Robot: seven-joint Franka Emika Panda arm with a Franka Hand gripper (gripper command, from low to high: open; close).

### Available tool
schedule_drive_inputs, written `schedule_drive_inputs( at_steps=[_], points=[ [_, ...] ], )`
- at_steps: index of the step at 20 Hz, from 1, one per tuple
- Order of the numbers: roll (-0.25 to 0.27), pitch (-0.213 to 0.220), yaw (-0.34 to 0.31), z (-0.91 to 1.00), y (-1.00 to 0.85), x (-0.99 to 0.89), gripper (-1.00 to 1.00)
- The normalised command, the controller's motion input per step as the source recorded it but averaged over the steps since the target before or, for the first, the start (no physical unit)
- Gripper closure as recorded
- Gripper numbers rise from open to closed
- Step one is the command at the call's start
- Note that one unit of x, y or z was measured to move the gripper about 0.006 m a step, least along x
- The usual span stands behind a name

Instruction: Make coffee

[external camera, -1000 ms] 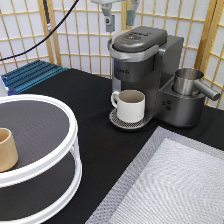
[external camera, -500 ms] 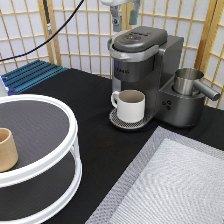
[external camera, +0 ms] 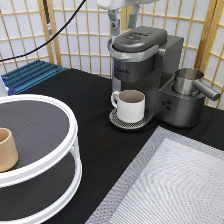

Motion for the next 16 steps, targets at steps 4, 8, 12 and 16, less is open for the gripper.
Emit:
schedule_drive_inputs(
  at_steps=[4,8,12,16],
  points=[
    [-0.009,0.002,-0.001,-0.09,0.13,0.05,-1.0],
    [-0.01,0.0,0.0,-0.12,0.12,0.0,-1.0],
    [0.0,0.0,0.0,-0.37,0.0,-0.11,-1.0],
    [0.0,0.0,0.0,-0.54,-0.03,-0.03,-1.0]
  ],
)
